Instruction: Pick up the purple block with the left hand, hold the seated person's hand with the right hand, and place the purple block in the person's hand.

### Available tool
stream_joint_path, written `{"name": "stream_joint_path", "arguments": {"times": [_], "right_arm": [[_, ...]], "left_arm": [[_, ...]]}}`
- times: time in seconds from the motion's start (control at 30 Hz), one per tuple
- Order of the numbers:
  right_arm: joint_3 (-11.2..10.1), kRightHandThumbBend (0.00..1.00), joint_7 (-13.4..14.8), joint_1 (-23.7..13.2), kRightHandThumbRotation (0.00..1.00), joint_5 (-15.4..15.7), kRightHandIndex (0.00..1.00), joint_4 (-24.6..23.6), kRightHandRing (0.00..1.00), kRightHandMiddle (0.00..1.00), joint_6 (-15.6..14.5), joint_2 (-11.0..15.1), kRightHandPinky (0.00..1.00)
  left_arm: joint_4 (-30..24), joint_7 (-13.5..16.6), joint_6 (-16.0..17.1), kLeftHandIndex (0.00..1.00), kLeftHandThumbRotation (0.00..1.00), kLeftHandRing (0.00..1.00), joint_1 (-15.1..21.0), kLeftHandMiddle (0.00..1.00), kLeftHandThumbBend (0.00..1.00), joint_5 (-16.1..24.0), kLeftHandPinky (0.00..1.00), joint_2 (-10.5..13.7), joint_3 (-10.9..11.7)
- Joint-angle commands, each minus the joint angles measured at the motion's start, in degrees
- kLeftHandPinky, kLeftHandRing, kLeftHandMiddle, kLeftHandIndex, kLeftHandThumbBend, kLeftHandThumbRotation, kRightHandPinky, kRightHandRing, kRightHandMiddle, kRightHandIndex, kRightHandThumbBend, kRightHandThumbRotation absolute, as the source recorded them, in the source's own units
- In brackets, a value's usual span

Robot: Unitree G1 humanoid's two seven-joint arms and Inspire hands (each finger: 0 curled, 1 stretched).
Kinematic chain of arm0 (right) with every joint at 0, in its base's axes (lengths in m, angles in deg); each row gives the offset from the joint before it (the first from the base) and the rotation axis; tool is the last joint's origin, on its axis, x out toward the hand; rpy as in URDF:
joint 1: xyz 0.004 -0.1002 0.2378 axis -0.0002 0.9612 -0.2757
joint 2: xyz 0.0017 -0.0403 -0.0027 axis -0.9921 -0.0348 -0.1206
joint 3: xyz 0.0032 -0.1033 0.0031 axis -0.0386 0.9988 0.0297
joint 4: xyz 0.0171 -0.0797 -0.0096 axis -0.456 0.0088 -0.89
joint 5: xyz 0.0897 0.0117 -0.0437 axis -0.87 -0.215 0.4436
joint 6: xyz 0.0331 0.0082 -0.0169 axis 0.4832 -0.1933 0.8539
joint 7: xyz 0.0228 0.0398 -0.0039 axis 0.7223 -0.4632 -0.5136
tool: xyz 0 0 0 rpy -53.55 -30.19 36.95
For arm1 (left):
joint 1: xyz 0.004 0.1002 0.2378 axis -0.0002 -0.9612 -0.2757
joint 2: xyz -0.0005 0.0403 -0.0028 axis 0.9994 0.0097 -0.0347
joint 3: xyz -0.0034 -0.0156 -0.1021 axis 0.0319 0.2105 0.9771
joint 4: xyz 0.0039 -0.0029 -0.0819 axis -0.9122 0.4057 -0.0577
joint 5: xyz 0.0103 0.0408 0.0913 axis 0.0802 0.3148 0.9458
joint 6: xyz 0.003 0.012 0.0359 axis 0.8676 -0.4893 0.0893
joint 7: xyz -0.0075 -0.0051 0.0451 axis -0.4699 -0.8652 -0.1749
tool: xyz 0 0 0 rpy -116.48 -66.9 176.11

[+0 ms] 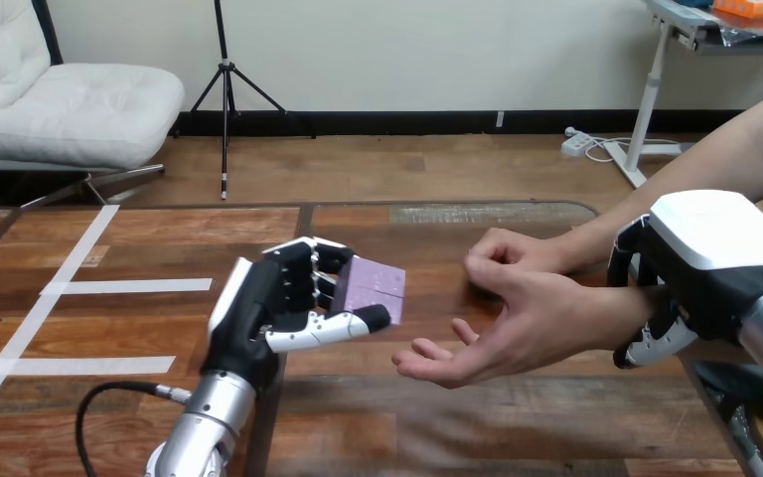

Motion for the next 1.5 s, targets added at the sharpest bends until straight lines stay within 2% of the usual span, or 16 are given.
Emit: {"name": "stream_joint_path", "arguments": {"times": [0.0, 0.27, 0.73, 1.17, 1.47], "right_arm": [[-2.71, 0.86, 0.42, -3.32, 0.0, 0.41, 0.5, -2.14, 0.33, 0.42, -0.45, 2.45, 0.26], [-2.49, 0.86, 0.02, -4.11, 0.0, 0.74, 0.5, -2.57, 0.31, 0.4, -0.75, 2.3, 0.24], [-2.12, 0.85, -0.4, -5.6, 0.0, 0.78, 0.5, -3.38, 0.33, 0.42, -0.36, 1.9, 0.26], [-1.17, 0.84, -1.36, -7.16, 0.0, 1.3, 0.49, -3.71, 0.32, 0.42, -0.39, 1.55, 0.25], [-1.09, 0.84, -1.3, -8.04, 0.0, 0.84, 0.49, -3.41, 0.29, 0.39, 0.41, 1.54, 0.22]], "left_arm": [[-3.59, -1.56, -0.63, 0.5, 0.15, 0.42, 3.78, 0.48, 0.89, -1.04, 0.37, -1.15, -0.44], [-4.01, -3.18, -1.42, 0.5, 0.15, 0.43, 3.85, 0.48, 0.89, -0.98, 0.37, -1.68, -0.78], [-5.42, -4.83, -3.7, 0.5, 0.16, 0.42, 3.98, 0.48, 0.9, -0.47, 0.37, -2.42, -1.49], [-6.62, -7.09, -5.33, 0.51, 0.16, 0.43, 4.53, 0.48, 0.89, -0.73, 0.37, -3.44, -2.89], [-7.98, -8.04, -6.42, 0.51, 0.16, 0.43, 4.64, 0.49, 0.88, -0.4, 0.38, -4.52, -3.82]]}}
